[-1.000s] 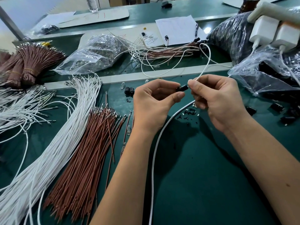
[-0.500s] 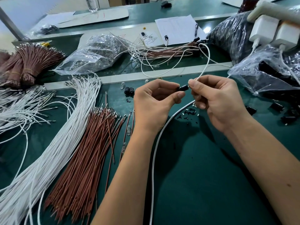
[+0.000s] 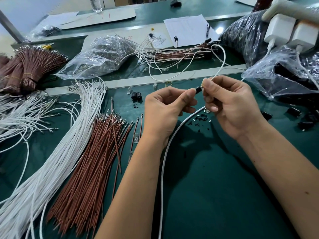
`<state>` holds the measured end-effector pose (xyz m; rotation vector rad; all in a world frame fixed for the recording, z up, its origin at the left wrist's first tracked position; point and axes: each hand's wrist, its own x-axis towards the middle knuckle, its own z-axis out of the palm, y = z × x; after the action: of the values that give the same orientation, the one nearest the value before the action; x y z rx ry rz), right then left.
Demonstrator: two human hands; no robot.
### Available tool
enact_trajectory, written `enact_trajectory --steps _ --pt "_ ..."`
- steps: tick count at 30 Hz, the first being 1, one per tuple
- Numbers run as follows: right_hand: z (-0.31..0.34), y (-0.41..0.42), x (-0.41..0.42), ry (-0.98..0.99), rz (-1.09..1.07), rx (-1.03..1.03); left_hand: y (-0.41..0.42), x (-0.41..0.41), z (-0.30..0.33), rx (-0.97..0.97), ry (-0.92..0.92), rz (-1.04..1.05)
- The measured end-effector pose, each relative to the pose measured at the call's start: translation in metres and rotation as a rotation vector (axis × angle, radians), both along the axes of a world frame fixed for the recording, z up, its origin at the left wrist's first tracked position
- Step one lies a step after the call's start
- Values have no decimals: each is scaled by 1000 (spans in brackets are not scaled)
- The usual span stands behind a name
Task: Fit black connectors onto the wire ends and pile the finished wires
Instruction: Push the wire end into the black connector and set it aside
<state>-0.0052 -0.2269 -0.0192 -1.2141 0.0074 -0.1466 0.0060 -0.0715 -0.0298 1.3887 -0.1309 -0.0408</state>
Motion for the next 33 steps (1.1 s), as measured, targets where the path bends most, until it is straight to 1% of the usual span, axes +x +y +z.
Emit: enact_trajectory --steps 2,5,8,14,18,28,33 --pt "-1 0 1 -6 -23 6 -4 -1 0 -3 24 -44" --pt "-2 0 2 -6 -57 -43 -5 -2 0 -19 36 -74" --pt "-2 -2 3 5 -81 -42 -2 -2 -1 28 6 -83" --pt "-2 -2 3 24 -45 20 0 2 -1 22 -64 -17" --pt "-1 -2 2 22 -16 86 0 3 -2 14 -71 -24" --pt "-2 -6 4 -46 -63 -89 3 5 -6 75 -61 -34" --pt "-3 -3 3 -53 -60 6 3 5 -4 48 -15 -42"
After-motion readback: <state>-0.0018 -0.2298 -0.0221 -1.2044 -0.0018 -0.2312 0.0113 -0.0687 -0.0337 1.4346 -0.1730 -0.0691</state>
